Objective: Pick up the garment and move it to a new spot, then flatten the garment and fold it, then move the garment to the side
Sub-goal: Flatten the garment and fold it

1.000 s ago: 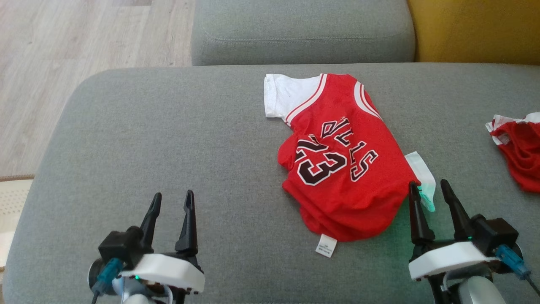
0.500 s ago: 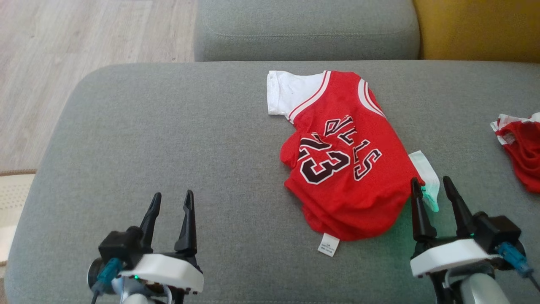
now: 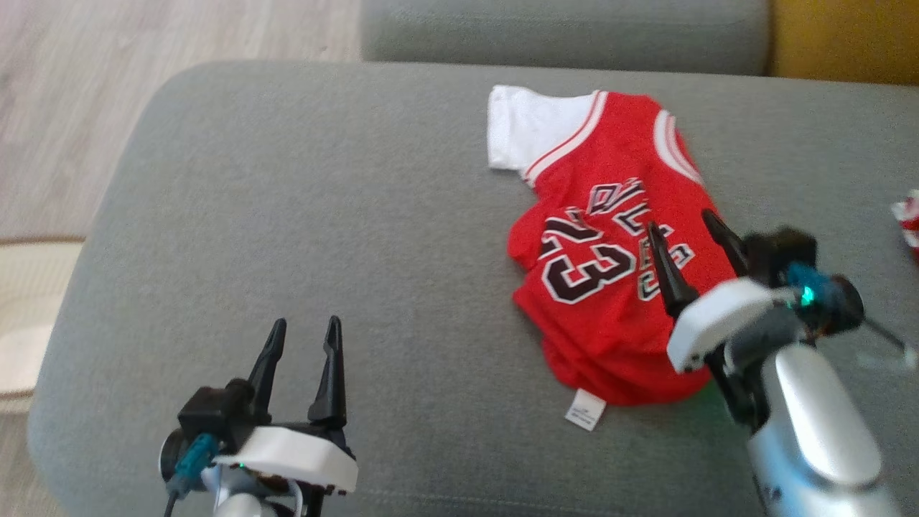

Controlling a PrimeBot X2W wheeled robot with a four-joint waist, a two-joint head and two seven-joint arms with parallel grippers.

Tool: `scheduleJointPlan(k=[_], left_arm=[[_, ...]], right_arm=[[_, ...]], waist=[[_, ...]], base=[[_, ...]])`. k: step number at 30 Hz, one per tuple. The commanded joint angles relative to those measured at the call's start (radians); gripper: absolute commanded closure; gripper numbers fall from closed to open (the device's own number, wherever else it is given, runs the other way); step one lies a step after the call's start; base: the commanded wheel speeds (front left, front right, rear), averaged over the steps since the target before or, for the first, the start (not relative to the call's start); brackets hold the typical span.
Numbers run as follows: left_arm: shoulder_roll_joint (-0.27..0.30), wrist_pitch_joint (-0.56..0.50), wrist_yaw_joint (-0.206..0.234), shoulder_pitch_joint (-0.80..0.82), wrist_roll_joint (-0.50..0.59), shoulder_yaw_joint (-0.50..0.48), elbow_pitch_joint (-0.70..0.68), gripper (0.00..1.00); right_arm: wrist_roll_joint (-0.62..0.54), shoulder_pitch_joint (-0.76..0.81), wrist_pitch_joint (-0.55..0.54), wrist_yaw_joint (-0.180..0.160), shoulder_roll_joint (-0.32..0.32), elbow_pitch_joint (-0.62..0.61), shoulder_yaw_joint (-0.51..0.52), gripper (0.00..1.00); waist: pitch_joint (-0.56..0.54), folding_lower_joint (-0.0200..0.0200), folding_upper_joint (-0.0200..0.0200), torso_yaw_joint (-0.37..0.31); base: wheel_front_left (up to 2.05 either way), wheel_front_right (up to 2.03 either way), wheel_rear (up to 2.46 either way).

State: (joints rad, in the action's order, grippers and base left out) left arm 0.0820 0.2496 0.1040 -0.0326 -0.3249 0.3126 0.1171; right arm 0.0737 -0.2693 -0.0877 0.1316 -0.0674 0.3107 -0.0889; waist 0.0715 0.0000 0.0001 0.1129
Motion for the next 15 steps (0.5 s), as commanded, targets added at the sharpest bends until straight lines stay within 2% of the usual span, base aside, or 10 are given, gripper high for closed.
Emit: scheduleJointPlan(k=[1, 2, 9, 13, 14, 15], left_arm=[[-0.01, 0.012, -0.007, 0.057, 0.008, -0.031, -0.036, 0.0], [-0.01, 0.012, -0.007, 0.057, 0.008, -0.031, -0.036, 0.0], [-0.026, 0.012, -0.02, 0.075, 0.002, -0.025, -0.022, 0.0], [-0.029, 0.012, -0.022, 0.075, -0.002, -0.027, -0.019, 0.0], [-0.03, 0.012, -0.023, 0.075, -0.002, -0.028, -0.018, 0.0], [-0.03, 0.012, -0.024, 0.075, -0.001, -0.028, -0.019, 0.0]], right_arm=[[0.019, -0.067, -0.05, -0.001, -0.03, 0.003, -0.046, 0.0], [0.019, -0.067, -0.05, -0.001, -0.03, 0.003, -0.046, 0.0], [0.154, -0.209, -0.325, -0.001, -0.154, 0.184, -0.15, 0.0], [0.236, -0.229, -0.405, -0.001, -0.192, 0.223, -0.194, 0.0], [0.252, -0.233, -0.419, -0.001, -0.199, 0.229, -0.204, 0.16], [0.265, -0.238, -0.426, -0.001, -0.206, 0.233, -0.212, 0.54]], waist=[[0.034, 0.0, -0.0001, 0.037], [0.034, 0.0, -0.0001, 0.037], [0.088, 0.0, -0.0001, 0.136], [0.095, 0.0, -0.0001, 0.167], [0.096, 0.0, -0.0001, 0.172], [0.097, 0.0, -0.0001, 0.175]], base=[[0.0, 0.0, 0.0], [0.0, 0.0, 0.0], [0.0, 0.0, 0.0], [0.0, 0.0, 0.0], [0.0, 0.0, 0.0], [0.0, 0.0, 0.0]])
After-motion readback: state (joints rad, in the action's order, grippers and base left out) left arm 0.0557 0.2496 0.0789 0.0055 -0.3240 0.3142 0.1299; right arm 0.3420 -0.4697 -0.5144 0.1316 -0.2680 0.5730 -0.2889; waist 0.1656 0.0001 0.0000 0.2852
